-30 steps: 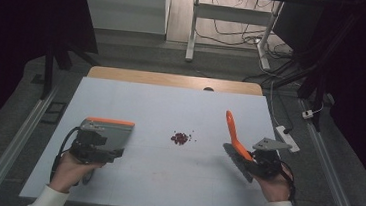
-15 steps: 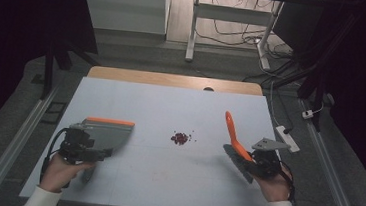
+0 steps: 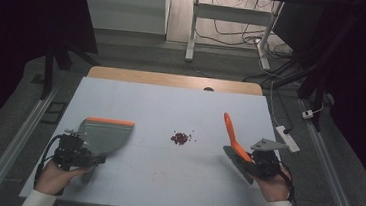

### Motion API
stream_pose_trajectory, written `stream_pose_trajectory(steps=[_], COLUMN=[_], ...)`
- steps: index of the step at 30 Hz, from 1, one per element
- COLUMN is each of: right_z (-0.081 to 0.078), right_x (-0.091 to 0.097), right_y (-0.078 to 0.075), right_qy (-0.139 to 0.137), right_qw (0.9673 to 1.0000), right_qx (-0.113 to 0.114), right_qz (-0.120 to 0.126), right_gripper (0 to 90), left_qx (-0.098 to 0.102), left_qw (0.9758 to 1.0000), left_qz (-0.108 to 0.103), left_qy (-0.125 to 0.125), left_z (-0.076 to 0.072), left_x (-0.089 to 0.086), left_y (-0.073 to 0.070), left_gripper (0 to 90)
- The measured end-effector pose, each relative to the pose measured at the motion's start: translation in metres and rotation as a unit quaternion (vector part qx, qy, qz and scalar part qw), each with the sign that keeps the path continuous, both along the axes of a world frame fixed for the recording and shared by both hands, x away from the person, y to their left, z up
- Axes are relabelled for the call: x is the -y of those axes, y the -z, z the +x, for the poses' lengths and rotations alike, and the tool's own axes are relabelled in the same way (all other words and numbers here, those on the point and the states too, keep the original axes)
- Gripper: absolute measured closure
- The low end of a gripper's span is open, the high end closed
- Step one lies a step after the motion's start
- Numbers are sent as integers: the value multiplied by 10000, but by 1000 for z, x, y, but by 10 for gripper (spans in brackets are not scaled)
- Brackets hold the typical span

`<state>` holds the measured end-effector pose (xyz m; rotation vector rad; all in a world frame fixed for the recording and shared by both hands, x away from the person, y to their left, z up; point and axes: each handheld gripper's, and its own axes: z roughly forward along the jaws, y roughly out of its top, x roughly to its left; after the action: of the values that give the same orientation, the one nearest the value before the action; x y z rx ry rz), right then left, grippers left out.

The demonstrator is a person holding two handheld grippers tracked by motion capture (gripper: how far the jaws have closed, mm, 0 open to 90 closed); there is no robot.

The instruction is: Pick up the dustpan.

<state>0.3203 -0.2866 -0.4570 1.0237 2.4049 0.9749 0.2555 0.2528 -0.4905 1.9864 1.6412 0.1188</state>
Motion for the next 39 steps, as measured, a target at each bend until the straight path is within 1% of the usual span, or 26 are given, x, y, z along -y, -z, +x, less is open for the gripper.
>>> stream_pose_trajectory(steps=[1,5,8,10,11,13,14,16,18,19,22,24,26,28,33,34,38,39], right_z=[0,0,0,0,0,0,1,1,1,1,1,1,1,1,1,1,1,1], right_x=[0,-1,-1,-1,-1,-1,-1,-1,-2,-2,-2,-2,-3,-2,-2,-2,-2,-2], right_y=[0,1,1,1,1,1,2,2,3,3,3,3,3,3,3,3,3,3], right_qy=[2,26,30,36,36,37,36,38,46,49,43,41,42,49,57,60,47,42], right_qw=[10000,10000,10000,10000,10000,10000,10000,10000,10000,10000,10000,10000,10000,10000,10000,9999,9999,9999], right_qx=[-2,-6,-7,-2,-2,-7,-16,-28,-32,-29,-21,-24,-26,-20,-20,-19,-14,-13], right_qz=[-2,-17,-25,-22,-19,-23,-27,-37,-45,-54,-67,-69,-72,-75,-80,-83,-101,-103], right_gripper=[701,700,701,700,700,700,700,701,700,700,700,700,701,700,701,700,701,700], left_qx=[-44,-165,-187,-220,-280,-315,-336,-344,-324,-297,-297,-344,-356,-381,-382,-381,-319,-325], left_qw=[10000,9999,9998,9998,9996,9995,9993,9993,9992,9990,9990,9987,9987,9983,9981,9980,9978,9976], left_qz=[46,30,23,8,21,52,30,28,19,-1,-27,-116,-110,-124,-147,-216,-297,-349], left_qy=[-2,45,52,25,-44,-71,-127,-143,-234,-332,-341,-356,-352,-419,-459,-454,-507,-497], left_z=[0,1,2,3,5,6,8,9,11,12,13,15,15,16,16,16,17,17], left_x=[0,2,3,3,2,1,0,-1,-1,-1,0,1,0,1,0,-1,-1,-2], left_y=[2,7,9,11,15,17,21,23,26,27,29,31,32,32,31,32,33,34], left_gripper=[163,157,155,156,158,160,167,178,200,210,249,282,311,326,419,446,539,552])
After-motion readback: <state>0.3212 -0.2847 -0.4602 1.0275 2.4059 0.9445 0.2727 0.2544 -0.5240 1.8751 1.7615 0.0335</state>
